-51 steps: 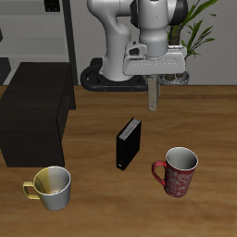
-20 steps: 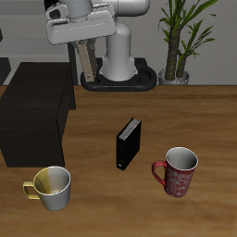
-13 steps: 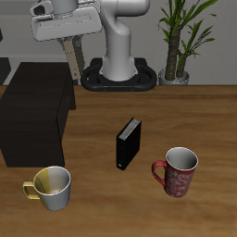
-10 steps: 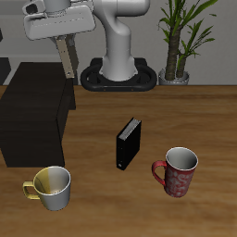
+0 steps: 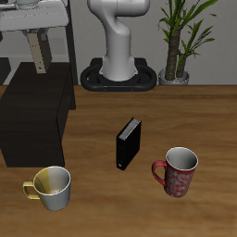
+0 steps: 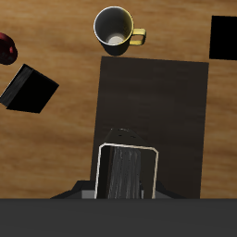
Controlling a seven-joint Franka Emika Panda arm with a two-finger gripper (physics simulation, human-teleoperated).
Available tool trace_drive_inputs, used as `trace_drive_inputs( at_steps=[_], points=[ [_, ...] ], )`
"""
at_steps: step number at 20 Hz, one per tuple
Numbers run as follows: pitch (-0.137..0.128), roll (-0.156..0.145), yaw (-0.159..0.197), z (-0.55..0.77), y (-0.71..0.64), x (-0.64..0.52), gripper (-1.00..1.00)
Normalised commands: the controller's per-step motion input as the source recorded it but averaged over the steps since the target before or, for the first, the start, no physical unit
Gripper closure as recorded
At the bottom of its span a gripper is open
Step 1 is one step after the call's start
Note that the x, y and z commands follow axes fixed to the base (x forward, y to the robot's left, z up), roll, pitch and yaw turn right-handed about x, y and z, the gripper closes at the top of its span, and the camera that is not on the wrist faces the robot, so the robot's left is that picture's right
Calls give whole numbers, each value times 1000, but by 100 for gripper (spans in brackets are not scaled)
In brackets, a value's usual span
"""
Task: Place the yellow book upright on top of the shelf
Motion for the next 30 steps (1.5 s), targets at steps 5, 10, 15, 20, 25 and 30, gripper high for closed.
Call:
trace_drive_inputs(
  at_steps=[5,10,15,20,25,30],
  points=[
    [38,-50,-57,-5,-533,229,100],
    [27,18,-31,-258,-137,140,100],
    [31,8,-23,-316,33,51,100],
    [30,21,-31,-226,108,10,100],
    [24,-22,7,-248,-8,24,100],
    [19,-64,-17,-209,-74,33,-100]
  ],
)
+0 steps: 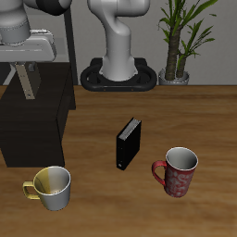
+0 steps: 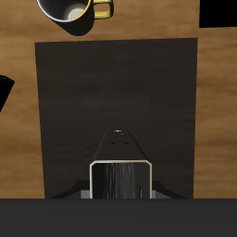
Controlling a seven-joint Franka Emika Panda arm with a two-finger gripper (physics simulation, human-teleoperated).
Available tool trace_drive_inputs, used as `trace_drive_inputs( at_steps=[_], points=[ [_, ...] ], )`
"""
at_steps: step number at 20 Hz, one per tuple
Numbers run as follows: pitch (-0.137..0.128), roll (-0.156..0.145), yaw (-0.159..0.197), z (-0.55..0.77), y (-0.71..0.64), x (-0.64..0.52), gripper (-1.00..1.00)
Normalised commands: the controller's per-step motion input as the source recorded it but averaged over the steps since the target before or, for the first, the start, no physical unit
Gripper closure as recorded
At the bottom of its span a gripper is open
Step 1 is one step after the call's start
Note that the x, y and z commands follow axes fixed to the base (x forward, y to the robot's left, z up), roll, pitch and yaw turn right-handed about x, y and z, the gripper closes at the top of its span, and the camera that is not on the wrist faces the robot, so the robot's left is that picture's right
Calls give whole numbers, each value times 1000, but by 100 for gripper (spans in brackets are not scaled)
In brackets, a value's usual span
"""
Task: Place the yellow book upright on top of the shelf
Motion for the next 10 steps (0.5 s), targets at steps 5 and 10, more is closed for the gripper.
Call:
trace_drive_inputs(
  at_steps=[5,10],
  points=[
    [7,-8,-20,-92,-14,-6,-100],
    [-5,-19,-3,58,-38,-51,-100]
  ],
)
